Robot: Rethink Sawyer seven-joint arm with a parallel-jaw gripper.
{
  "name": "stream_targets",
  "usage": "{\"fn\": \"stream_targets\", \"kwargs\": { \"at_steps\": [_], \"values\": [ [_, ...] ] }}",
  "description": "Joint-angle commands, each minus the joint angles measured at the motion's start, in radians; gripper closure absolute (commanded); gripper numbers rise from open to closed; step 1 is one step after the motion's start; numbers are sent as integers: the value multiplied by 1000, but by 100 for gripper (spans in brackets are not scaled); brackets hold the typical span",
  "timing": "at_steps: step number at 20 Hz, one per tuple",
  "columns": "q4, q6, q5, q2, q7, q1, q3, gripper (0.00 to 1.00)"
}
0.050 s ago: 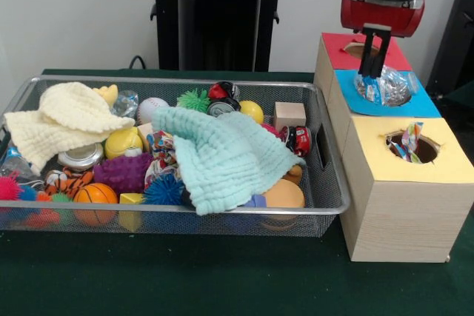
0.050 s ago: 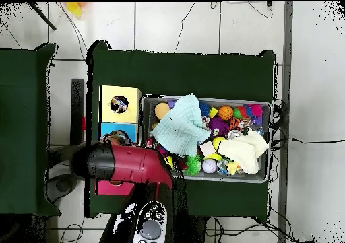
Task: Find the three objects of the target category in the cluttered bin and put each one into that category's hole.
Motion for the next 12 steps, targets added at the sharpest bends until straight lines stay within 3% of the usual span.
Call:
{"fn": "stream_targets", "kwargs": {
  "at_steps": [1, 5, 12],
  "values": [
    [14, -71, -14, 65, 131, -26, 78, 100],
    [-23, -126, -42, 119, 113, -24, 66, 100],
    [-69, -91, -53, 137, 120, 21, 13, 100]
  ]
}}
